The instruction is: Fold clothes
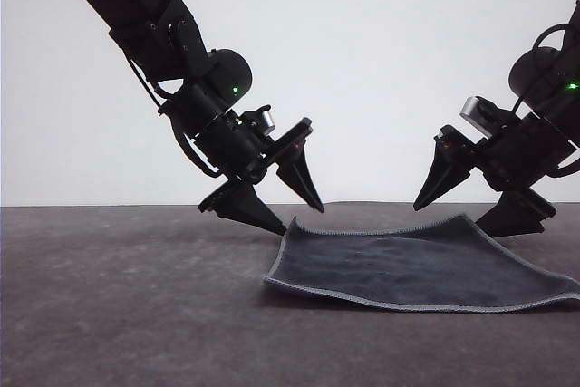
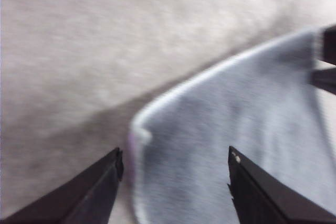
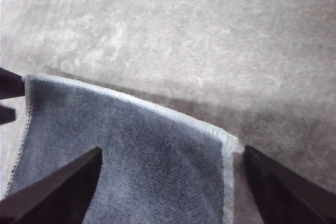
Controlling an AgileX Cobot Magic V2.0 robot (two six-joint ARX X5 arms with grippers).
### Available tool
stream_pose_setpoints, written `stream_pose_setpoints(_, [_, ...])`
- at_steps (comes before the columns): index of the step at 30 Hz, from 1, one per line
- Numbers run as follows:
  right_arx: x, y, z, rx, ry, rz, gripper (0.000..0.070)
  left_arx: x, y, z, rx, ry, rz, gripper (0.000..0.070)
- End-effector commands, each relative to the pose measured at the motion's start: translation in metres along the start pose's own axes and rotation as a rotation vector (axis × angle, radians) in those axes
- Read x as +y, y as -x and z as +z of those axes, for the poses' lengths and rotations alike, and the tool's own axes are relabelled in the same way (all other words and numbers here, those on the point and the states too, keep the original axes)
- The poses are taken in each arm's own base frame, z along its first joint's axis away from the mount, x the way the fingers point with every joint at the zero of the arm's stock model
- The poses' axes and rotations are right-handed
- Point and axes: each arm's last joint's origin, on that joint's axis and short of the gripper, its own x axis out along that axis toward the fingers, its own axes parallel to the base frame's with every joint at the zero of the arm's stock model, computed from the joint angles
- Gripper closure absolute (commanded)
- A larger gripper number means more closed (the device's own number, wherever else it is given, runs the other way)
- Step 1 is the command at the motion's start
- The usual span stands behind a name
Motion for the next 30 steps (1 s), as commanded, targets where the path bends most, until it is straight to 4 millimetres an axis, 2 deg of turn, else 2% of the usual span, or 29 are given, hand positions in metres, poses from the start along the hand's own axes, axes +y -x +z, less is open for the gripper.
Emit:
stream_pose_setpoints(1, [-0.004, -0.005, 0.001, 0.003, -0.012, -0.003, 0.0180, 0.002, -0.009, 0.002, -0.003, -0.015, 0.023, 0.0323])
stream_pose_setpoints(4, [-0.004, -0.005, 0.001, 0.002, -0.011, -0.004, 0.0235, 0.002, -0.010, 0.001, -0.003, -0.015, 0.026, 0.0323])
stream_pose_setpoints(9, [-0.004, -0.005, 0.001, -0.001, -0.009, -0.011, 0.0253, 0.000, -0.011, 0.001, 0.000, -0.019, 0.023, 0.0329])
stream_pose_setpoints(10, [-0.005, -0.005, 0.001, -0.002, -0.010, -0.019, 0.0279, -0.001, -0.011, 0.001, 0.001, -0.020, 0.022, 0.0369])
stream_pose_setpoints(12, [-0.005, -0.005, 0.001, -0.002, -0.011, -0.029, 0.0365, -0.003, -0.012, 0.000, 0.004, -0.034, 0.020, 0.0498])
stream_pose_setpoints(14, [-0.005, -0.005, 0.001, -0.003, -0.012, -0.033, 0.0501, -0.004, -0.013, -0.001, 0.007, -0.056, 0.018, 0.0641])
stream_pose_setpoints(15, [-0.006, -0.005, 0.001, -0.004, -0.012, -0.037, 0.0574, -0.005, -0.015, -0.001, 0.009, -0.063, 0.017, 0.0688])
stream_pose_setpoints(17, [-0.006, -0.005, 0.001, -0.007, -0.011, -0.055, 0.0676, -0.004, -0.018, -0.003, 0.019, -0.066, 0.018, 0.0700])
stream_pose_setpoints(18, [-0.006, -0.005, 0.001, -0.008, -0.011, -0.061, 0.0694, -0.003, -0.020, -0.005, 0.026, -0.064, 0.019, 0.0700])
stream_pose_setpoints(24, [-0.006, -0.005, 0.001, -0.002, -0.013, -0.059, 0.0697, 0.005, -0.036, -0.014, 0.076, -0.044, 0.027, 0.0700])
stream_pose_setpoints(30, [-0.007, -0.004, -0.002, 0.023, -0.006, -0.037, 0.0697, 0.004, -0.032, -0.012, 0.079, -0.049, 0.013, 0.0700])
